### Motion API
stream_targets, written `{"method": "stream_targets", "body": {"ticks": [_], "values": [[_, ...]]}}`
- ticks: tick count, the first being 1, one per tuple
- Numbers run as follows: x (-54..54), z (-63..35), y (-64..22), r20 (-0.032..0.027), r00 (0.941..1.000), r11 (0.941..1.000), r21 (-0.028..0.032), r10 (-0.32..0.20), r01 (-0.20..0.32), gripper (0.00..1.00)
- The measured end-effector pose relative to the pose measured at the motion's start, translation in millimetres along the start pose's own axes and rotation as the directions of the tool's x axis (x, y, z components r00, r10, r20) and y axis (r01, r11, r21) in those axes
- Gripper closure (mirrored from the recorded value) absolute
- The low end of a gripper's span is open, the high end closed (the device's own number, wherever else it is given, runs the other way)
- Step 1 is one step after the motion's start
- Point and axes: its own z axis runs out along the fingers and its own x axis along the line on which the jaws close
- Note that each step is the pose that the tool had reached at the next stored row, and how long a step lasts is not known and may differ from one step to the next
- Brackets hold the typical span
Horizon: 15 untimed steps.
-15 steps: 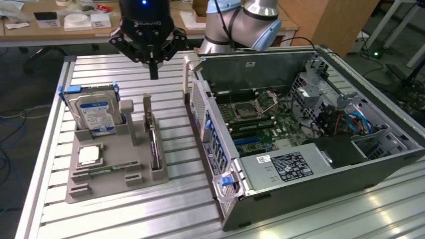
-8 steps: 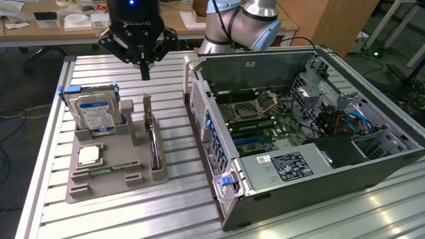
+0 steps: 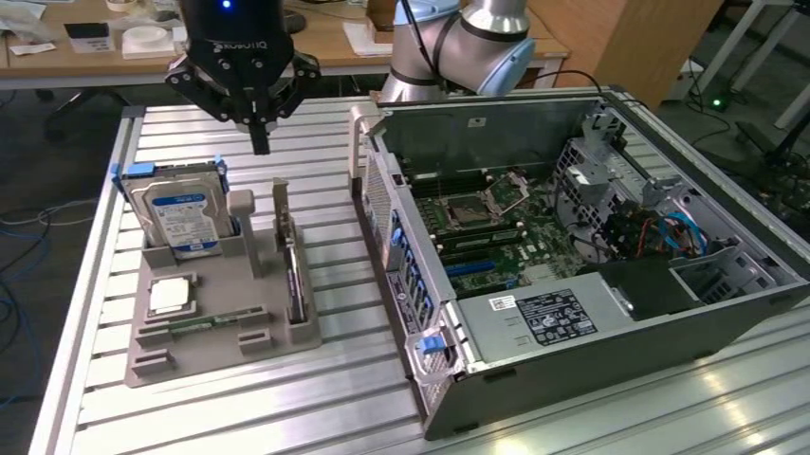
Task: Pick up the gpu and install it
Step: 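Reach for the gpu, then pick up the gpu and move the gpu toward the slot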
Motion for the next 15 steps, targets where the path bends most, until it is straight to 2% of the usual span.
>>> {"method": "stream_targets", "body": {"ticks": [15], "values": [[0.0, 0.0, 0.0, 0.0, 1.0, 1.0, 0.0, 0.0, 0.0, 0.89]]}}
